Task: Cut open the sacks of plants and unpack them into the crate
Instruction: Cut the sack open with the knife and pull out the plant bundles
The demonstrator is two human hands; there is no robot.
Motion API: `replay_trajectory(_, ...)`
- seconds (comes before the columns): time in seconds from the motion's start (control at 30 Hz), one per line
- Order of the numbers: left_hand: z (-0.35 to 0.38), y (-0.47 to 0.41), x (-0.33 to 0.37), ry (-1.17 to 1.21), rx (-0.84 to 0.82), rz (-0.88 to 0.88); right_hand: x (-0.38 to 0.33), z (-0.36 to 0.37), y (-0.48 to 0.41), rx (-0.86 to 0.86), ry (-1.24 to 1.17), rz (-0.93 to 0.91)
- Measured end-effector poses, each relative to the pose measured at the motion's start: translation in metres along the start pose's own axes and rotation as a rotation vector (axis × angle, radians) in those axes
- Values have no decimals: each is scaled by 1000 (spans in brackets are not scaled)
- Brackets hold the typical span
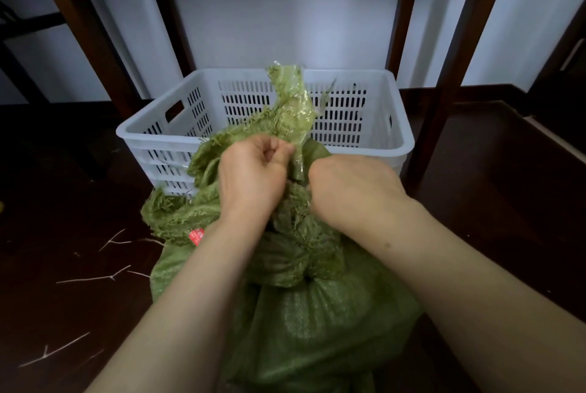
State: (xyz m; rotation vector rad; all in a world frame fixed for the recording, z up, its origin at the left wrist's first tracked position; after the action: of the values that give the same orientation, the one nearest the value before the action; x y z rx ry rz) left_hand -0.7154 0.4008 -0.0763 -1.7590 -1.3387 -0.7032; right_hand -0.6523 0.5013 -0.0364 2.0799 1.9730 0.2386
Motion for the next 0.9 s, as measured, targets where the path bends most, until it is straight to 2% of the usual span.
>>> replay_trajectory(0.13,-10,-3,-16,19,25,-80,7,0,0,-24,-22,-27)
replay_trajectory(0.2,-9,-6,-17,60,4,-112,16,-2,-1,-57,-125,-54)
replay_trajectory(0.33,-7,-8,-21,84,-77,-155,61,-8,-8,-328,-571,-38)
replay_trajectory(0.4,-9,-9,-25,88,-98,-162,84,-5,-9,-404,-795,-8)
replay_trajectory(0.5,-8,-7,-23,170,-155,-111,94,9,-16,-349,-1140,-5)
replay_trajectory(0.6,-1,-4,-11,313,-221,-71,79,27,-29,-178,-1391,-38)
replay_trajectory(0.73,8,0,4,423,-274,-47,54,41,-40,-121,-1527,-103)
replay_trajectory(0.9,7,8,9,412,-360,-53,55,38,-48,-81,-1642,-165)
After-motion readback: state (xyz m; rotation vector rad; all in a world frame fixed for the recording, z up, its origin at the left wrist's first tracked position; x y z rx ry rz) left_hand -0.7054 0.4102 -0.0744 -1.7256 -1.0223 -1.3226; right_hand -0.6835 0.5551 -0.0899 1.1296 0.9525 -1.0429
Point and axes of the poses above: each hand's wrist, its own y-axis away from the middle knuckle, its own z-axis out of the palm, x = y × z, the point moved 2 cm from there along -y, towards the middle knuckle, and after that the axes turned 12 degrees about -x, right-handed, at the moved point
